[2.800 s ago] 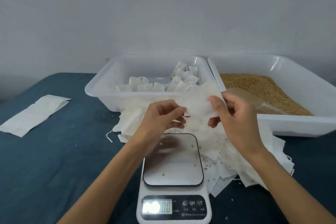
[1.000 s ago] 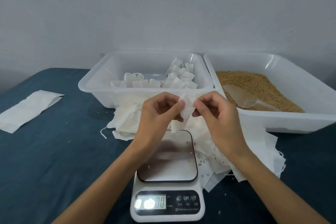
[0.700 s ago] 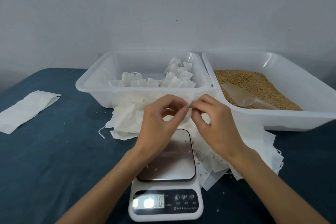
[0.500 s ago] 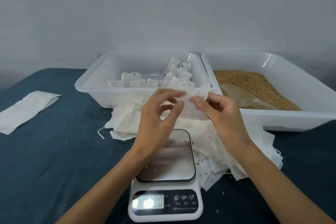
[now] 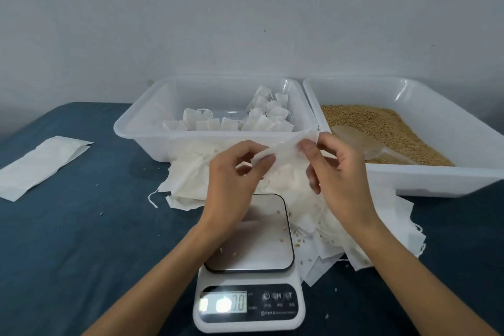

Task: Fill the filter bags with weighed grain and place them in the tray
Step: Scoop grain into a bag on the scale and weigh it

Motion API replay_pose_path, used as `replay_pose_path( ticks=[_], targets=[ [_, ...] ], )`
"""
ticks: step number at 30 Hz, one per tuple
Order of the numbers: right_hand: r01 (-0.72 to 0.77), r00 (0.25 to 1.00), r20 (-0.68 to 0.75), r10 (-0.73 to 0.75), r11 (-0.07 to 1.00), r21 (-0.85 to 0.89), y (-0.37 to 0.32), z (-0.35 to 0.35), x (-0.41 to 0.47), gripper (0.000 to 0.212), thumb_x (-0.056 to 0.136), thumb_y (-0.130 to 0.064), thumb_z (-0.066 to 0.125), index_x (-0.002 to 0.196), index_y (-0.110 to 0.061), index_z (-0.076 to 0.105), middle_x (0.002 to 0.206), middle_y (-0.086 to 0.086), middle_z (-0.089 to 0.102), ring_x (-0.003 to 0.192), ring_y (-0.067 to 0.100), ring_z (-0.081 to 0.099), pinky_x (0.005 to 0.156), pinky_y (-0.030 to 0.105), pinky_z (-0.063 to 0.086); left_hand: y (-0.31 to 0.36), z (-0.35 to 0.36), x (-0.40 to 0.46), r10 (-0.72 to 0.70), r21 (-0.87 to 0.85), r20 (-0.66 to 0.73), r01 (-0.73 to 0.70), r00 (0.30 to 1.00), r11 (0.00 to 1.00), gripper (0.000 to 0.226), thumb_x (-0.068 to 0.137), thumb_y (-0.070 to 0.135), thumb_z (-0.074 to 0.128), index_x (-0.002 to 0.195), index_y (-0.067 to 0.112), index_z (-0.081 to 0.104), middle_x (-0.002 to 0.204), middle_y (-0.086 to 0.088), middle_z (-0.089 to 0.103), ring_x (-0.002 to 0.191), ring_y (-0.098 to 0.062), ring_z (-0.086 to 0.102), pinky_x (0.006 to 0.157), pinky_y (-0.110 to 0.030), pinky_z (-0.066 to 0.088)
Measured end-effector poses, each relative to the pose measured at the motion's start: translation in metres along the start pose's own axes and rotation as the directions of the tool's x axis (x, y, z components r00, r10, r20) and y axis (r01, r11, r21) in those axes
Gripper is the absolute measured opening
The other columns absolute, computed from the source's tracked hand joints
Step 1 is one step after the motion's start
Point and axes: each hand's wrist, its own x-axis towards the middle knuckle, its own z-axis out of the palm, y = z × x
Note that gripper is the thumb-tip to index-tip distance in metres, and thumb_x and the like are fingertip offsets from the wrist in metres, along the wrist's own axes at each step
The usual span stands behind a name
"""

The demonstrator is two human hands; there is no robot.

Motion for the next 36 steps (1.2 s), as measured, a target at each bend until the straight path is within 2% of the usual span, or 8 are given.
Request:
replay_pose_path(
  ticks=[5,10,13,16,19,24,28,36],
  targets=[
    [-0.092,0.994,0.061,0.089,0.995,0.049,-0.0027,0.0006,-0.0019,0.032,0.108,-0.031,0.047,0.093,-0.009,0.065,0.066,0.019,0.068,0.038,0.028,0.057,0.041,0.034,0.042,0.0006,-0.0028,0.0056,-0.062,-0.129,-0.059,0.054,0.996,0.990,0.010,0.097,0.010,0.072,0.087,0.012,0.076,0.078,-0.006,0.073,0.071,-0.014,0.062,0.067,-0.022,0.052],
    [-0.120,0.988,0.104,0.112,0.990,0.069,-0.0049,-0.0003,-0.0010,0.042,0.107,-0.037,0.048,0.082,-0.009,0.068,0.078,0.003,0.077,0.038,0.028,0.059,0.039,0.030,0.041,0.0009,-0.0040,0.0068,-0.183,-0.212,-0.102,0.158,0.978,0.964,0.020,0.099,0.020,0.071,0.083,0.008,0.075,0.077,-0.008,0.066,0.074,-0.023,0.056,0.074,-0.044,0.048],
    [-0.038,0.976,0.215,0.027,0.998,0.052,-0.0079,-0.0015,-0.0008,0.029,0.100,-0.038,0.061,0.077,-0.023,0.071,0.081,-0.008,0.075,0.042,0.026,0.062,0.042,0.030,0.043,0.0031,-0.0071,0.0087,-0.252,-0.261,-0.095,0.220,0.963,0.940,0.026,0.100,0.021,0.068,0.087,-0.001,0.071,0.079,-0.014,0.060,0.075,-0.025,0.053,0.075,-0.042,0.045],
    [0.063,0.970,0.241,-0.043,0.995,-0.075,-0.0058,-0.0014,-0.0029,0.029,0.098,-0.035,0.065,0.084,-0.010,0.070,0.079,-0.009,0.074,0.042,0.022,0.065,0.038,0.031,0.042,0.0052,-0.0091,0.0094,-0.239,-0.234,-0.087,0.214,0.967,0.948,0.032,0.104,0.023,0.062,0.091,-0.005,0.070,0.082,-0.017,0.061,0.077,-0.027,0.054,0.077,-0.043,0.047],
    [0.116,0.972,0.216,-0.091,0.988,-0.106,-0.0029,-0.0001,-0.0059,0.035,0.100,-0.031,0.062,0.080,-0.002,0.064,0.060,-0.010,0.062,0.040,0.015,0.065,0.033,0.031,0.037,0.0062,-0.0074,0.0092,-0.237,-0.202,-0.088,0.216,0.968,0.955,0.034,0.107,0.022,0.057,0.093,-0.005,0.072,0.077,-0.013,0.065,0.066,-0.021,0.058,0.061,-0.031,0.052],
    [0.282,0.929,0.300,-0.217,0.940,-0.191,-0.0042,-0.0003,-0.0060,0.033,0.099,-0.033,0.066,0.075,-0.010,0.069,0.066,0.001,0.066,0.048,0.008,0.068,0.040,0.025,0.043,0.0069,-0.0068,0.0091,-0.263,-0.212,-0.004,0.256,0.965,0.943,0.029,0.106,0.019,0.058,0.093,0.002,0.078,0.078,-0.012,0.072,0.060,-0.024,0.055,0.045,-0.028,0.046],
    [0.184,0.965,0.210,-0.154,0.974,-0.132,-0.0031,-0.0013,-0.0064,0.045,0.100,-0.035,0.063,0.063,-0.015,0.048,0.049,0.006,0.044,0.048,0.011,0.069,0.037,0.041,0.040,0.0064,-0.0072,0.0095,-0.303,-0.255,-0.005,0.291,0.953,0.922,0.026,0.104,0.020,0.061,0.096,0.002,0.078,0.080,-0.012,0.073,0.061,-0.028,0.051,0.043,-0.027,0.044],
    [0.017,0.982,0.189,-0.022,1.000,0.026,-0.0098,-0.0025,-0.0032,0.056,0.100,-0.041,0.060,0.080,0.011,0.051,0.073,0.036,0.053,0.054,0.027,0.072,0.041,0.049,0.044,0.0100,-0.0074,0.0095,-0.325,-0.251,-0.031,0.307,0.945,0.918,0.016,0.105,0.025,0.060,0.110,0.014,0.071,0.064,-0.005,0.062,0.050,-0.018,0.048,0.046,-0.027,0.046]
  ],
)
